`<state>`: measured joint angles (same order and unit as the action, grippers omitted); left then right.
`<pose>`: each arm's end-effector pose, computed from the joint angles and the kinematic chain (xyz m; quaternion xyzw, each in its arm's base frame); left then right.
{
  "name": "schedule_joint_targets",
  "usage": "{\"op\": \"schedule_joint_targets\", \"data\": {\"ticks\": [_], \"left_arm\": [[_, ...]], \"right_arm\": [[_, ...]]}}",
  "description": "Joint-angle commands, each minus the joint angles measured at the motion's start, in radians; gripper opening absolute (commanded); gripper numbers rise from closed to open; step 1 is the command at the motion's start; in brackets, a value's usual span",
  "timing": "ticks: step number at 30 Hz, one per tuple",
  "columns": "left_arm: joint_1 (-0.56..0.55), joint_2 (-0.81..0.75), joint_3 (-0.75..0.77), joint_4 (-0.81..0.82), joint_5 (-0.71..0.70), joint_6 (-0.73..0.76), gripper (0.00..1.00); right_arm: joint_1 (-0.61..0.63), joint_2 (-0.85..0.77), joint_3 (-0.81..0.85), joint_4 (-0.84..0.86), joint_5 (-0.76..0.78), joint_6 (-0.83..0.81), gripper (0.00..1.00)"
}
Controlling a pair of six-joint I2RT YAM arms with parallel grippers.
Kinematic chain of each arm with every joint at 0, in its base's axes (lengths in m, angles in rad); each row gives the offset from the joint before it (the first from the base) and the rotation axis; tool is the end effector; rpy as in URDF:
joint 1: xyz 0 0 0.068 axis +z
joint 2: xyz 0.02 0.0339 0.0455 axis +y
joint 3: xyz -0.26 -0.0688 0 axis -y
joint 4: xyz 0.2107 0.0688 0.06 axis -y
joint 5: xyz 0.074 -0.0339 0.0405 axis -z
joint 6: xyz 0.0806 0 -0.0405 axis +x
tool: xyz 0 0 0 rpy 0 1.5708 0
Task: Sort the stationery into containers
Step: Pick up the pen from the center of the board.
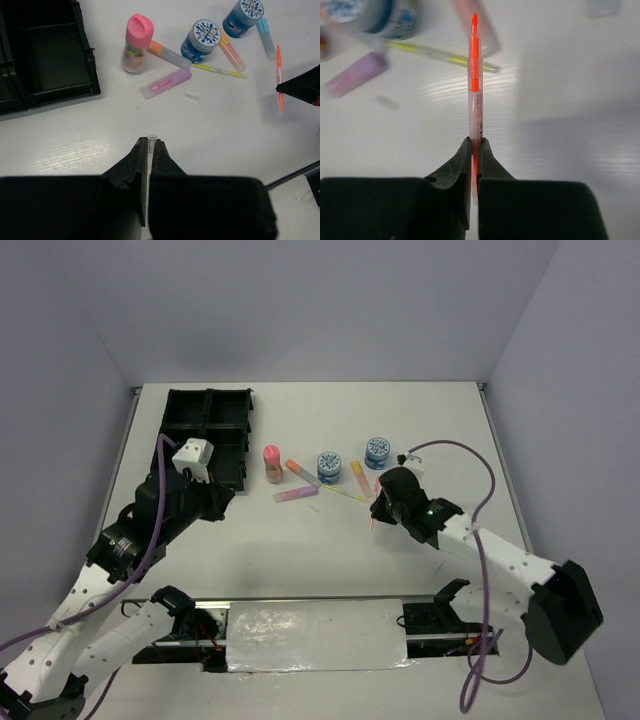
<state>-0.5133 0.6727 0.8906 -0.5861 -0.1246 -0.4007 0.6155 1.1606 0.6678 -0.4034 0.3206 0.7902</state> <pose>0.1382 -0.0664 0.3242 0.0111 0.8237 -0.2031 0.5293 0.1978 0.1088 0.1876 0.1339 0.9234 0.0963 0.3466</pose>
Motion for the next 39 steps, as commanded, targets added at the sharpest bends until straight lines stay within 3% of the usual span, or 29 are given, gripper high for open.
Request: {"op": "schedule_joint_targets", "data": {"ticks": [1,7,11,19,22,31,39], "left_arm": [[0.001,0.010,0.060,0.107,0.048,-0.039,0.00],[0.002,0.050,0.111,0.304,0.216,-0.161,0.00],[0.002,0.054,0.062,0.593,0.371,-0.272,0.00],[0.001,0.025,-0.062,0.936,0.479,-0.454,0.00],[0.001,-0.001,-0.129,1.018,0.488,-0.490,0.00],[-0.001,-0.065,-0.189,0.996,0.424,-0.530,0.00],[-0.001,-0.061,-0.209,1.006,0.413,-0.553,0.00]], "right_arm": [[0.026,-0.143,-0.052,0.145,-0.214,-0.173,0.00],[0.093,-0.384,-0.189,0.458,-0.608,-0.243,0.00],[0.187,-0.492,-0.266,0.685,-0.715,-0.213,0.00],[0.430,-0.471,-0.271,0.921,-0.559,-0.144,0.00],[0.487,-0.412,-0.196,0.881,-0.465,-0.172,0.00],[0.509,-0.306,-0.132,0.986,-0.390,-0.193,0.00],[0.526,-0.240,-0.051,0.965,-0.399,-0.227,0.00]]}}
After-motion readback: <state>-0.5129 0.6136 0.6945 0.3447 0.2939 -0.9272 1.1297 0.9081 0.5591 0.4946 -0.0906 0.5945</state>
